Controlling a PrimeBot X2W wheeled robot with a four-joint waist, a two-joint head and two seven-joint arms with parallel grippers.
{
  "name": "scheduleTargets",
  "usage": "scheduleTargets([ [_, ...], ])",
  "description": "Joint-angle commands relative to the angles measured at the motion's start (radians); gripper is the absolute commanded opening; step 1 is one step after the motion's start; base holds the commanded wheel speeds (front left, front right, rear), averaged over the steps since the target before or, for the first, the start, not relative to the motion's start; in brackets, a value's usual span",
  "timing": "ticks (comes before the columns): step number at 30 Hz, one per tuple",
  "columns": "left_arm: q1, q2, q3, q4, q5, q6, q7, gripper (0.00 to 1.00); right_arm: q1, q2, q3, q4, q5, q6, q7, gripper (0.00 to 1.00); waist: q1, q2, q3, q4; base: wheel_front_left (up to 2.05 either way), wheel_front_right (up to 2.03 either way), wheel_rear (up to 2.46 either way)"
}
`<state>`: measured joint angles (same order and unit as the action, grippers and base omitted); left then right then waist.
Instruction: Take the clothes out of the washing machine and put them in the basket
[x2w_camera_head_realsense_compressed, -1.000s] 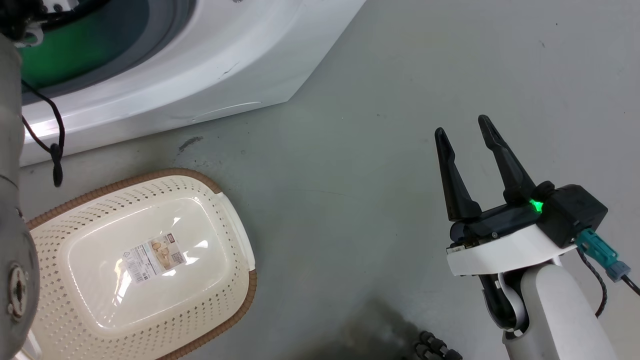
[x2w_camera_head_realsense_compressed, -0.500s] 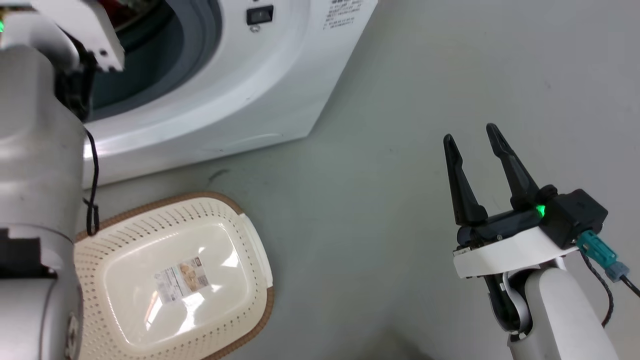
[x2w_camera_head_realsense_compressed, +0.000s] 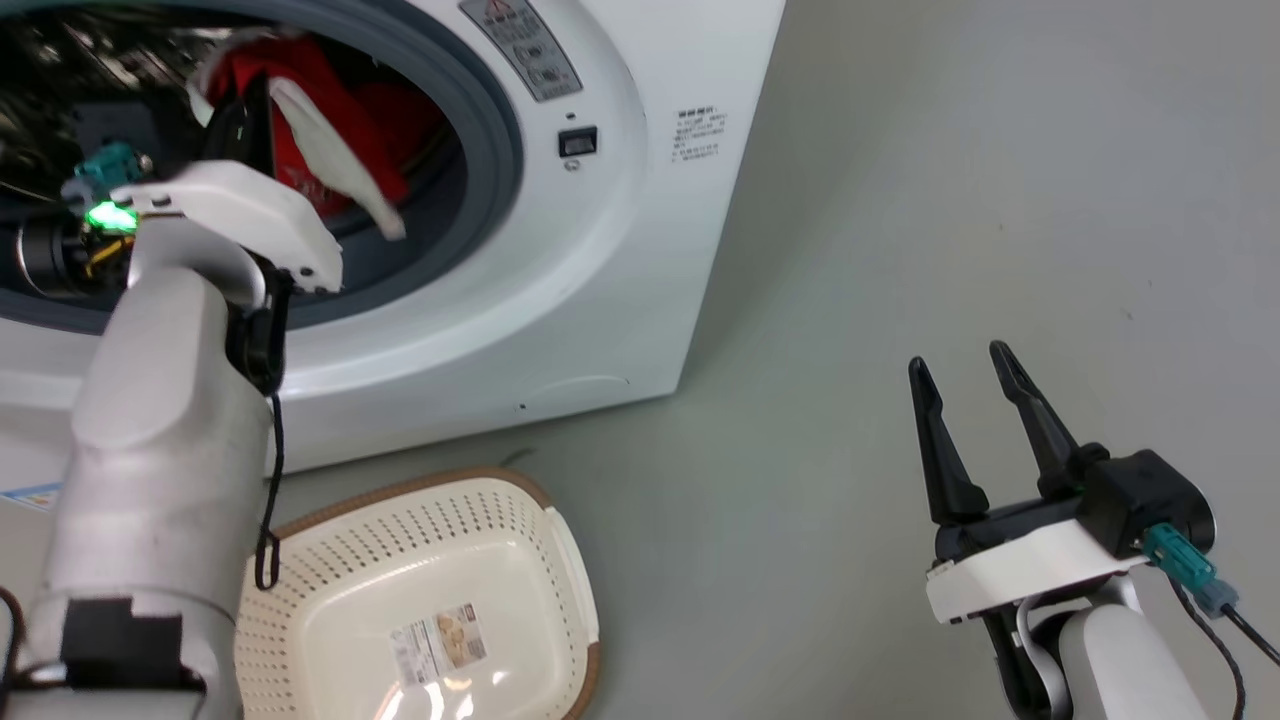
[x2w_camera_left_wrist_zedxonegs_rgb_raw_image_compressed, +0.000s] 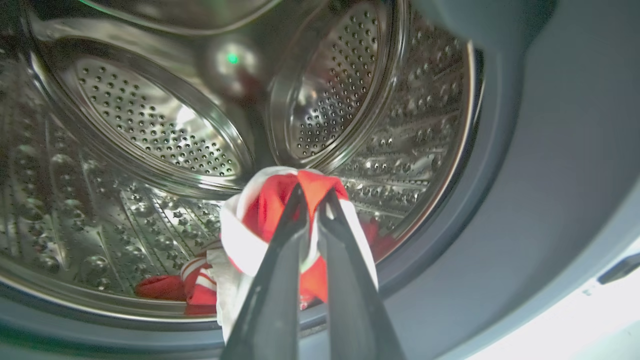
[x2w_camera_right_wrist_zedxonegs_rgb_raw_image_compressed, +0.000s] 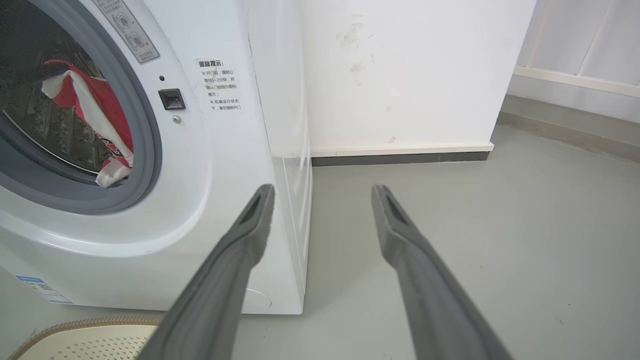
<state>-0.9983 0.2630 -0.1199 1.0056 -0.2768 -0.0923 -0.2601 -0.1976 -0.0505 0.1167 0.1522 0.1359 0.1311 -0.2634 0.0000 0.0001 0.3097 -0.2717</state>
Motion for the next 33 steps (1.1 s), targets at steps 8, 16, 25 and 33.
scheduleTargets([
  [8, 0.235, -0.046, 0.070, -0.291, 0.018, 0.010, -0.006, 0.00, 0.070, 0.001, -0.025, 0.017, -0.028, -0.001, -0.002, 1.00, 0.0000, -0.0001, -0.153, 0.059, 0.00, 0.00, 0.00],
  [16, 0.427, -0.104, 0.116, -0.560, 0.047, 0.019, -0.005, 0.00, 0.123, 0.001, -0.049, 0.023, -0.037, -0.001, -0.002, 1.00, 0.0000, -0.0001, -0.239, 0.099, 0.00, 0.00, 0.00],
  [25, 0.629, -0.139, 0.109, -0.801, 0.062, 0.035, 0.003, 0.00, 0.151, 0.001, -0.068, 0.013, -0.040, -0.001, -0.002, 1.00, 0.0000, -0.0001, -0.260, 0.148, 0.00, 0.00, 0.00],
  [33, 0.877, -0.167, 0.081, -0.893, 0.047, 0.082, 0.085, 0.00, 0.127, 0.001, -0.052, 0.008, -0.049, -0.001, -0.002, 1.00, 0.0000, -0.0001, -0.203, 0.178, 0.00, 0.00, 0.00],
])
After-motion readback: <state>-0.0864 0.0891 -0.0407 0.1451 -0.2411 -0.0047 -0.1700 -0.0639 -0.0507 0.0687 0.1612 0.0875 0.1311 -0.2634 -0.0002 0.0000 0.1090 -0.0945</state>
